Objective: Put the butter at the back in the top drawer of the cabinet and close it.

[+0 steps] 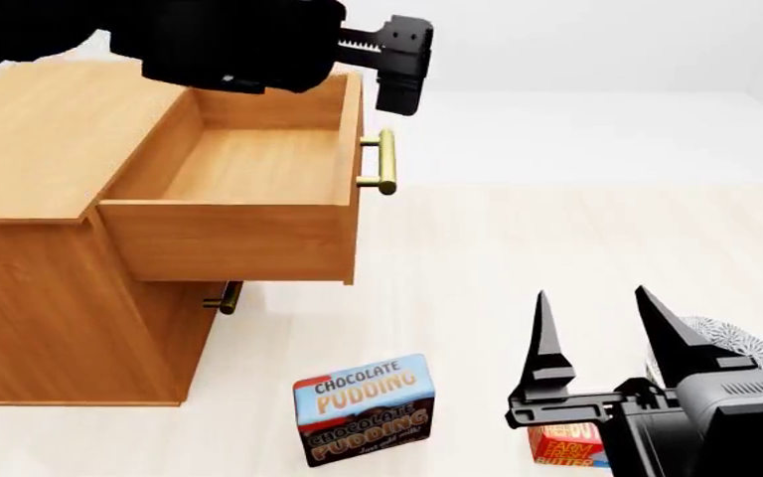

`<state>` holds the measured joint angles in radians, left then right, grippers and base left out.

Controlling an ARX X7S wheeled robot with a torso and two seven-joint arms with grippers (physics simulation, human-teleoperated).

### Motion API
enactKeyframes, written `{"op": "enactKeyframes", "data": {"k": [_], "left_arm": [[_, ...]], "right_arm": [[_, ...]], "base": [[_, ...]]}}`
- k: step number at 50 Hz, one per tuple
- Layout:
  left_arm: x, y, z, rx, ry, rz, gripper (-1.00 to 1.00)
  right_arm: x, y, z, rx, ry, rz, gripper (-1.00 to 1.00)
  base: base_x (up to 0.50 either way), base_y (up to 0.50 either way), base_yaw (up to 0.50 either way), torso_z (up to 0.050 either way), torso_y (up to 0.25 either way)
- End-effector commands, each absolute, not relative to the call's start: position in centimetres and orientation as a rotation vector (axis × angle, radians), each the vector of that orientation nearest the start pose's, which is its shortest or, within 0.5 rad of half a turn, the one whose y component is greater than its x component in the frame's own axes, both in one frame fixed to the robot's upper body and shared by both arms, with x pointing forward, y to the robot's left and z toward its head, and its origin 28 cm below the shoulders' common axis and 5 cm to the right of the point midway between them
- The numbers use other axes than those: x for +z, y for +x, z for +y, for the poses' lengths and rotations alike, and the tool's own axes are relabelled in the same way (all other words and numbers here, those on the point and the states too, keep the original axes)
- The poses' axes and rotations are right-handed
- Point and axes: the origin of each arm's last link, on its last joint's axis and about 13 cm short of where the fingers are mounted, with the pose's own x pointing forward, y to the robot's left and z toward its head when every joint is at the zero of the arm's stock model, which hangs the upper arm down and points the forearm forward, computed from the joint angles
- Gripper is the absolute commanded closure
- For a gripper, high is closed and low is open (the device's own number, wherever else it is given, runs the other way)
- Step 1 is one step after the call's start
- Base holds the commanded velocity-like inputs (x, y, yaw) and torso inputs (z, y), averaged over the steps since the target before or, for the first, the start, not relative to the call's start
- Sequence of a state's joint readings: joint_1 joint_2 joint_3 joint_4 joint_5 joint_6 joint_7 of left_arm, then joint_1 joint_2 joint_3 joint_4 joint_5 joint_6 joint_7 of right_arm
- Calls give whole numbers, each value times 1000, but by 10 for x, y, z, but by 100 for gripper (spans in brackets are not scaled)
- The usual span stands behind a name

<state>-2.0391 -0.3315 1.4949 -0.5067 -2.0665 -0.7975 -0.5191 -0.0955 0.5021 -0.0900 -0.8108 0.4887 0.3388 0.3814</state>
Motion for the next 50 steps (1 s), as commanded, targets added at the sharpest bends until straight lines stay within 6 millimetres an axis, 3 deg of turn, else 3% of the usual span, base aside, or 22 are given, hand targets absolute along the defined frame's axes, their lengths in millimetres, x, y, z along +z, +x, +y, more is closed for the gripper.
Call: {"op": "enactKeyframes", "data": {"k": [1, 16, 25, 33, 40, 50], "left_arm": [[400, 257, 169, -479, 81, 251, -100], [358, 191, 207, -546, 70, 99, -100], [316, 160, 221, -600, 77, -10, -100], [283, 147, 232, -651, 56, -79, -100], [256, 149, 243, -678, 36, -90, -100], [235, 146, 247, -738, 77, -88, -100]], "right_arm": [[141, 159, -123, 69, 12, -244, -100], [142, 155, -122, 57, 8, -244, -100], [142, 154, -120, 57, 0, -236, -100], [142, 152, -119, 69, -3, -242, -100], [147, 154, -126, 77, -11, -232, -100], [180, 156, -144, 142, -204, -159, -100]], "base": [[0, 0, 0, 0, 0], [0, 0, 0, 0, 0], [0, 0, 0, 0, 0], [0, 0, 0, 0, 0], [0, 0, 0, 0, 0], [0, 0, 0, 0, 0]]}}
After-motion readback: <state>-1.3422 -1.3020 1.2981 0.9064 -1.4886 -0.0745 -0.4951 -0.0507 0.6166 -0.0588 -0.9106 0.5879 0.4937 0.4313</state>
